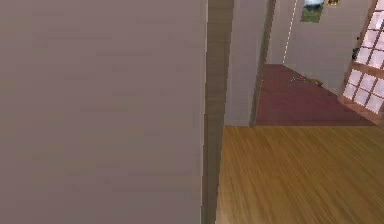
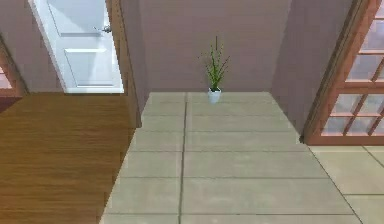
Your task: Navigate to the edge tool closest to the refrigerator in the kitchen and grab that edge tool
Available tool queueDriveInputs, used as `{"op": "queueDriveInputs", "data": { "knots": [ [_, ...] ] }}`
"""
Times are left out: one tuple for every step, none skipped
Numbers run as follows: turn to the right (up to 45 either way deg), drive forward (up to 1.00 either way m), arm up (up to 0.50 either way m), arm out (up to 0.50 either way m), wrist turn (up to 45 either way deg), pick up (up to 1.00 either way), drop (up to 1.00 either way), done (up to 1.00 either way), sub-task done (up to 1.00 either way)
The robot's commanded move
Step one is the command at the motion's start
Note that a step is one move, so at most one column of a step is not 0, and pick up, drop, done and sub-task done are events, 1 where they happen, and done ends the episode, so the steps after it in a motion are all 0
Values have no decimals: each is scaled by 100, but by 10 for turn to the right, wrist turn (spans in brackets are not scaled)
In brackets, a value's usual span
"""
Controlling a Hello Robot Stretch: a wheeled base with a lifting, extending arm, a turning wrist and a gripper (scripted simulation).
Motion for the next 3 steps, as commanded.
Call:
{"op": "queueDriveInputs", "data": {
  "knots": [
    [0,15,0,0,0,0,0,0,0],
    [-450,0,0,0,0,0,0,0,0],
    [-450,0,0,0,0,0,0,0,0]
  ]
}}
